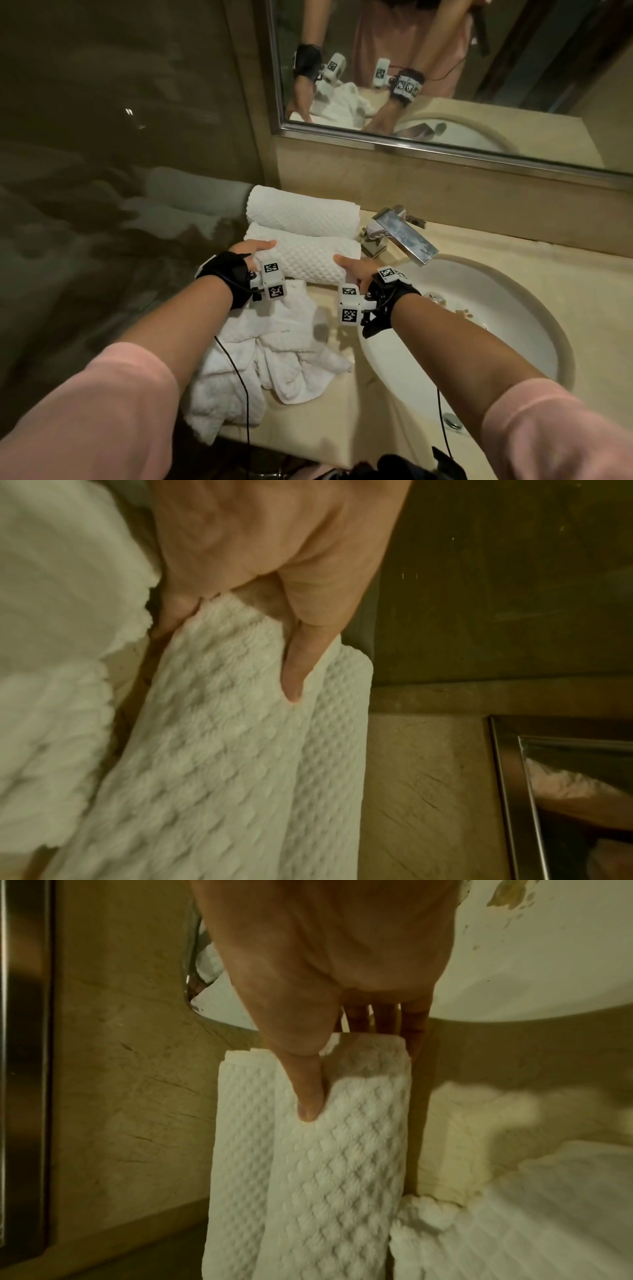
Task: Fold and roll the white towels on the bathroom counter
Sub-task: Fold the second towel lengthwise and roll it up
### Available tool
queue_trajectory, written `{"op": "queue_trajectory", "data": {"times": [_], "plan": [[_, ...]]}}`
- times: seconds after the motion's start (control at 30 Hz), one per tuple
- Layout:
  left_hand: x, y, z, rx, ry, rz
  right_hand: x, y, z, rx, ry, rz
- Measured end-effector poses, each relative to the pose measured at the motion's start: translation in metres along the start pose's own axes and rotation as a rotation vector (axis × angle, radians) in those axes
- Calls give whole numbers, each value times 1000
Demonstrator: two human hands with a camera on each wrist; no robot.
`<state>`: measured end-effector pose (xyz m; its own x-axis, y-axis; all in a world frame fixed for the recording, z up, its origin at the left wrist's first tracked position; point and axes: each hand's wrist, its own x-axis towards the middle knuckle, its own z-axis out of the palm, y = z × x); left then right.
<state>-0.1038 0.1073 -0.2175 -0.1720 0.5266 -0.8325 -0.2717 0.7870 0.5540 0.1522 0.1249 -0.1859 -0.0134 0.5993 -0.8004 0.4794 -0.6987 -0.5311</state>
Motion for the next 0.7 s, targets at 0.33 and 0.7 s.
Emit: {"op": "queue_trajectory", "data": {"times": [0.33, 0.7], "plan": [[-14, -5, -1, -62, 106, -15, 8, 5, 7, -85, -12, 71], [-39, -16, 13, 60, 181, 15, -7, 11, 8, -190, -78, 71]]}}
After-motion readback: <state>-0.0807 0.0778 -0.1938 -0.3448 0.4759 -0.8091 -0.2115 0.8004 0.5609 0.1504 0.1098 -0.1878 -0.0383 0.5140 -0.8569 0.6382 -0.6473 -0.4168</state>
